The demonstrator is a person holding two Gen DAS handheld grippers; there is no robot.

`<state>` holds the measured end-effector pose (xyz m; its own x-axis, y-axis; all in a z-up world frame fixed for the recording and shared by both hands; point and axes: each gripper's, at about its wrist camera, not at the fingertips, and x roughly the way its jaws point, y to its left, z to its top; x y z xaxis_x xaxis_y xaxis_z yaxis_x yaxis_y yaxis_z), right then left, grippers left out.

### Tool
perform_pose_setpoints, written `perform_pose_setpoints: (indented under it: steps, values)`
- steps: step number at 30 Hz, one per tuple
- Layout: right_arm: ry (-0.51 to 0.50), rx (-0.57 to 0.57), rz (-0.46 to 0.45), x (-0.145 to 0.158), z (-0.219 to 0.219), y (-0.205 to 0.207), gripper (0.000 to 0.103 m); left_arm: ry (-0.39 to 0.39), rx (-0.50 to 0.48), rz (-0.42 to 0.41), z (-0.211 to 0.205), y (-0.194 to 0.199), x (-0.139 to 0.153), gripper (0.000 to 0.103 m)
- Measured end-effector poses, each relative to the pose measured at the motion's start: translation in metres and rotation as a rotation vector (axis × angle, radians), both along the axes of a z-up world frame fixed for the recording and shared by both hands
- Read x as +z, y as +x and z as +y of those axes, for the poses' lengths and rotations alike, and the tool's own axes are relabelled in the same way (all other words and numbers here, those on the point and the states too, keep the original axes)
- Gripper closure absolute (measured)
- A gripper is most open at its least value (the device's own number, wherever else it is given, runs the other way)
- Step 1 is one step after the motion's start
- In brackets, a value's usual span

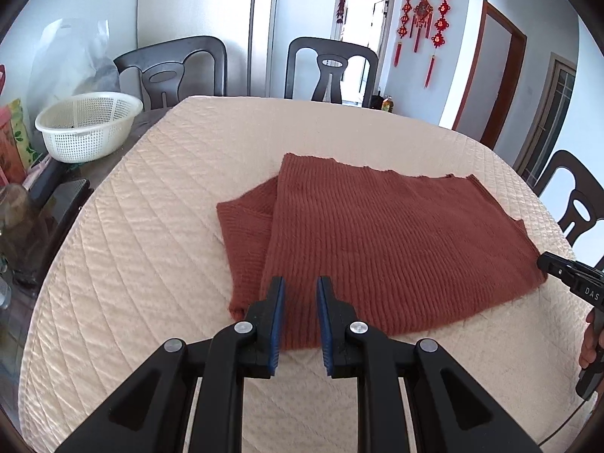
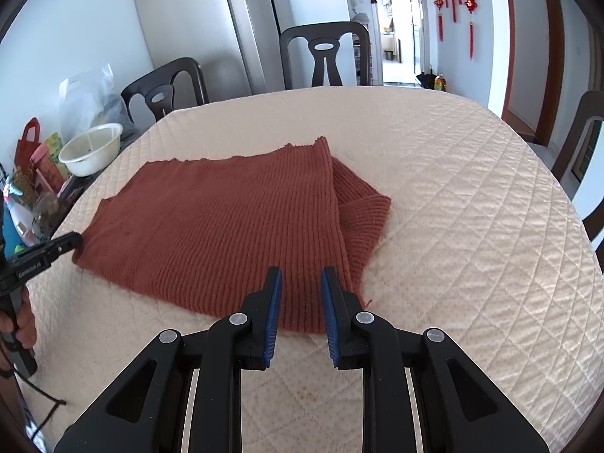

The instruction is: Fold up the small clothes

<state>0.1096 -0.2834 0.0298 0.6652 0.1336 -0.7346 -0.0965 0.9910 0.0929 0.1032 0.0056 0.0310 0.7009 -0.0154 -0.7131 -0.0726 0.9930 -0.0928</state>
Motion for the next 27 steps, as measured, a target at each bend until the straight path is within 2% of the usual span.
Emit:
perform_pose_setpoints:
  steps: [4,14,17,18,20,22,27]
  values:
    - [0.007,0.0,0.032,-0.01,-0.005,0.007,0.082,0.018,0.005,0.033,0.001,0.008,-0.01,0.084]
    - [0.031,0.02,0.002,0.004,-0.007,0.003,0.08,0.037,0.0,0.017,0.0,0.006,-0.002,0.081]
    - [0.042,0.02,-0.009,0.008,-0.01,0.004,0.08,0.044,0.019,0.004,0.005,0.007,0.001,0.068]
    - [0.042,0.018,-0.01,0.008,-0.01,0.004,0.079,0.038,0.025,0.003,0.007,0.008,0.001,0.067]
    - [0.047,0.01,-0.012,0.007,-0.014,0.006,0.066,0.03,0.033,0.004,0.013,0.01,0.0,0.066]
    - [0.071,0.0,-0.008,0.005,-0.02,0.008,0.06,0.021,0.046,0.009,0.02,0.013,-0.002,0.062]
    - [0.152,-0.029,0.022,-0.002,-0.038,0.016,0.058,-0.088,0.058,0.039,0.041,0.021,-0.014,0.057]
